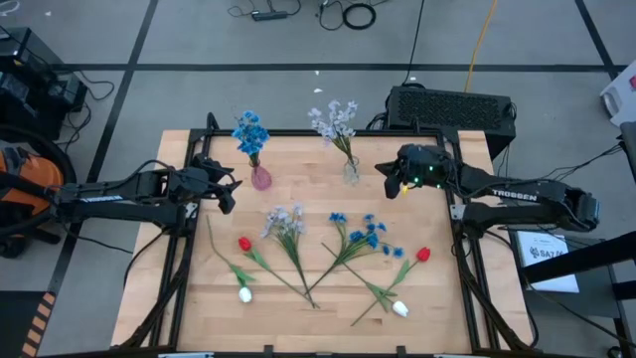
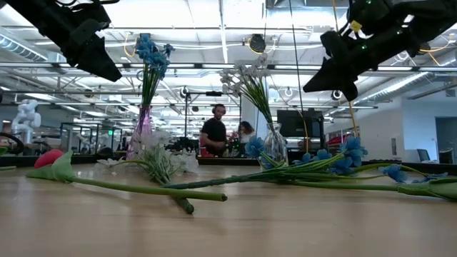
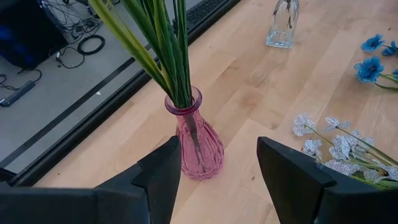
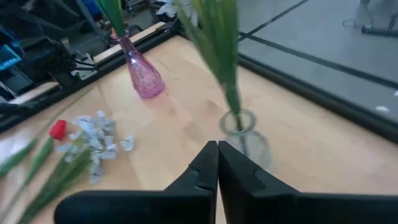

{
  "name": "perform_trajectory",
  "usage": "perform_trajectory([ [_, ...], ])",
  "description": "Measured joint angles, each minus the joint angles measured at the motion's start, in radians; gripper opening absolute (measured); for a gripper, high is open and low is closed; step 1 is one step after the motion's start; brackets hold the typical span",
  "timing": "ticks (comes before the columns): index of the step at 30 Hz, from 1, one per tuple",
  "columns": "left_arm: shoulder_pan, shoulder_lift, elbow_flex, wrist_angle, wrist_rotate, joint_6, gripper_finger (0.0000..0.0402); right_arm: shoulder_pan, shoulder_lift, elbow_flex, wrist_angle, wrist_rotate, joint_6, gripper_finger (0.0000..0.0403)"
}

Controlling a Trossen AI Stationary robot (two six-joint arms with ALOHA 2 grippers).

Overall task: Sort flowers into vase by color
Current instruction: Put the right red tulip into the pink vase

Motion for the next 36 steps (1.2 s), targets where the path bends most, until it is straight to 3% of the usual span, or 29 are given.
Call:
perform_trajectory([
  [4, 0.000, 0.000, 0.000, 0.000, 0.000, 0.000, 0.0217, 0.119, 0.004, 0.054, -0.117, 0.116, 0.103, 0.0001],
  [9, 0.000, 0.000, 0.000, 0.000, 0.000, -0.001, 0.0217, 0.266, 0.054, 0.235, -0.471, 0.264, 0.304, 0.0000],
  [16, 0.000, 0.000, 0.000, 0.000, 0.000, -0.002, 0.0217, 0.397, 0.211, 0.486, -0.823, 0.296, 0.647, 0.0000],
  [21, 0.000, 0.000, 0.000, 0.001, 0.000, -0.002, 0.0217, 0.472, 0.333, 0.603, -0.993, 0.175, 0.926, 0.0000],
  [27, 0.000, 0.000, 0.000, 0.001, 0.000, -0.002, 0.0217, 0.587, 0.431, 0.626, -0.996, -0.058, 1.235, 0.0000],
  [36, 0.000, 0.000, 0.000, 0.001, 0.000, -0.002, 0.0217, 0.752, 0.535, 0.626, -0.924, -0.143, 1.438, 0.0000],
])
